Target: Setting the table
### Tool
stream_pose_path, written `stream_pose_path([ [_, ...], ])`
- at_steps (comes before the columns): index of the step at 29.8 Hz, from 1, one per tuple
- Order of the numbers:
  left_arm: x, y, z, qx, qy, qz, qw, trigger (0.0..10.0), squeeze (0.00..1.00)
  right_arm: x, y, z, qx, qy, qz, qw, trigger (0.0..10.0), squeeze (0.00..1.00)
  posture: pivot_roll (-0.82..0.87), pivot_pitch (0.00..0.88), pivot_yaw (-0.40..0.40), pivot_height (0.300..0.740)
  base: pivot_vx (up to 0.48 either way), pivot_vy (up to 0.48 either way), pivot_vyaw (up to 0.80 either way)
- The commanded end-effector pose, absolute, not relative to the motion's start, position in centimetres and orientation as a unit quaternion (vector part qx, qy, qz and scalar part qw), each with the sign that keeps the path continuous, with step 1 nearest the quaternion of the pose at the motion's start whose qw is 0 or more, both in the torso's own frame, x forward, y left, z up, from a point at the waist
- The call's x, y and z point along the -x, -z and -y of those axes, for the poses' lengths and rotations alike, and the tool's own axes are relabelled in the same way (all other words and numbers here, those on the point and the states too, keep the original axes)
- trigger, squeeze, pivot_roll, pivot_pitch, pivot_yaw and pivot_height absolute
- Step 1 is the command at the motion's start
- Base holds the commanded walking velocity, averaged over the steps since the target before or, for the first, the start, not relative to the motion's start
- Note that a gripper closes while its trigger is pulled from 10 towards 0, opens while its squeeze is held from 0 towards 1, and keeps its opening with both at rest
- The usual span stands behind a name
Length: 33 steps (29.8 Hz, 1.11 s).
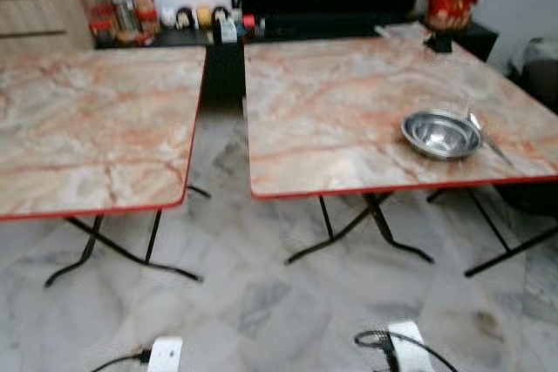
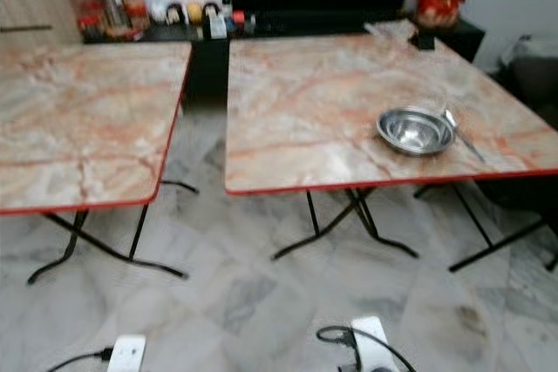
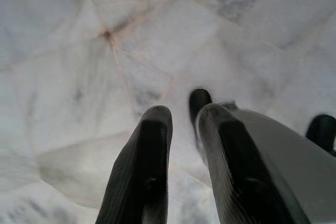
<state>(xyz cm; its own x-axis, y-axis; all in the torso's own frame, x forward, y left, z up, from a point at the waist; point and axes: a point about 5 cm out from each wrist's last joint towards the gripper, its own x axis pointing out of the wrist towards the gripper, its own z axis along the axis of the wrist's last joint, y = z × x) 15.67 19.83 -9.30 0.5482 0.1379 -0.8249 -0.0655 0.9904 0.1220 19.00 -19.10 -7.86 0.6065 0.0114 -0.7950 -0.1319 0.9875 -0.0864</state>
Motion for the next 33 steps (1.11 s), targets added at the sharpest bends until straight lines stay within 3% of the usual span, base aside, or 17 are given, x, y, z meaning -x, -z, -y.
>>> stream_pose_path([
  [1, -16.1, 9.2, -19.5, -0.037, -0.054, -0.47, 0.88, 10.0, 0.0, -18.6, 8.0, 19.8, 0.063, -0.021, -0.447, 0.892, 10.0, 0.0, -0.04, 0.0, 0.015, 0.732, 0.379, 0.0, 0.0],
  [10, -16.1, 9.2, -19.3, -0.035, -0.053, -0.471, 0.88, 10.0, 0.0, -19.6, 7.6, 18.8, 0.069, -0.04, -0.432, 0.899, 10.0, 0.0, -0.04, 0.0, 0.011, 0.732, 0.38, 0.0, 0.0],
  [16, -16.0, 9.3, -19.2, -0.035, -0.052, -0.472, 0.879, 10.0, 0.0, -19.7, 7.6, 18.7, 0.08, -0.047, -0.431, 0.898, 10.0, 0.0, -0.04, 0.0, 0.01, 0.732, 0.38, 0.0, 0.73],
  [33, -16.2, 9.2, -19.1, -0.049, -0.041, -0.472, 0.879, 10.0, 0.0, -19.0, 7.9, 19.0, 0.07, -0.04, -0.442, 0.894, 10.0, 0.0, -0.05, 0.0, 0.009, 0.732, 0.0, 0.0, 0.15],
])
